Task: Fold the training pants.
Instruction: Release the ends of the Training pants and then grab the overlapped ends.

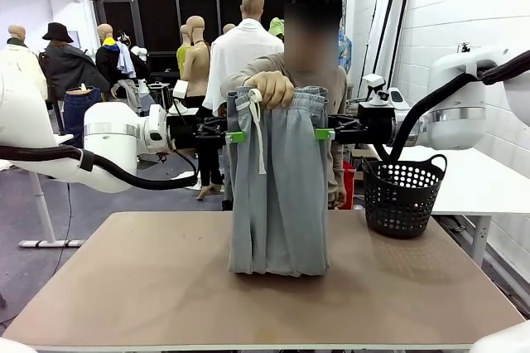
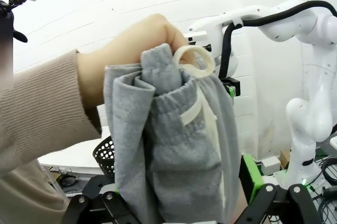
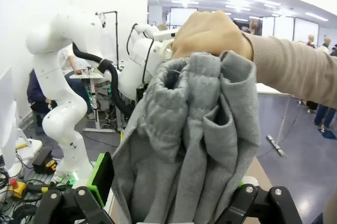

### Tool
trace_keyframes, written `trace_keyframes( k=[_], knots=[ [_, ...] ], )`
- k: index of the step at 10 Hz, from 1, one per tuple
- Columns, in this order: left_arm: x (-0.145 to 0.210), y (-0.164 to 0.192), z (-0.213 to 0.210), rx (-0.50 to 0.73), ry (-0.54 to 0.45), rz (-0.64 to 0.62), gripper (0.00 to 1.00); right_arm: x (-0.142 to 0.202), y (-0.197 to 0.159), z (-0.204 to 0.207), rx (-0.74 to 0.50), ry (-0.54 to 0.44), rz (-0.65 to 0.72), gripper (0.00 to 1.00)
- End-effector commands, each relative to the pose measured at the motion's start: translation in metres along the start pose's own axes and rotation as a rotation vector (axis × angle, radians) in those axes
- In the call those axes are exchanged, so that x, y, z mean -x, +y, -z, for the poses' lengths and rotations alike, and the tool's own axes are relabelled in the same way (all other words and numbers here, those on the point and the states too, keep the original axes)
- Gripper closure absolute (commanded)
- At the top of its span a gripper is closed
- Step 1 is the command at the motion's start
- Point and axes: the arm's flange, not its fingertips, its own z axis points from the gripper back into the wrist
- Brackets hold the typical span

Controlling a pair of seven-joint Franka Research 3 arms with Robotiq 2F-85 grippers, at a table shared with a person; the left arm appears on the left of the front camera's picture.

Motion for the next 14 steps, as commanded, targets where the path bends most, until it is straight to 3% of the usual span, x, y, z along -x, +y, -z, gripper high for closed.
trace_keyframes(
  k=[1,5,14],
  knots=[
    [-0.004,-0.004,-0.003,0.03,0.001,-0.018,0.0,-0.002,0.004,-0.004,-0.018,-0.048,0.038,0.0],
    [-0.005,-0.005,0.002,0.041,0.01,-0.019,0.0,-0.004,0.006,-0.004,-0.051,-0.059,0.05,0.0],
    [-0.014,0.005,0.032,0.057,0.053,-0.028,0.0,-0.005,-0.01,0.021,0.013,-0.023,-0.023,0.0]
  ],
)
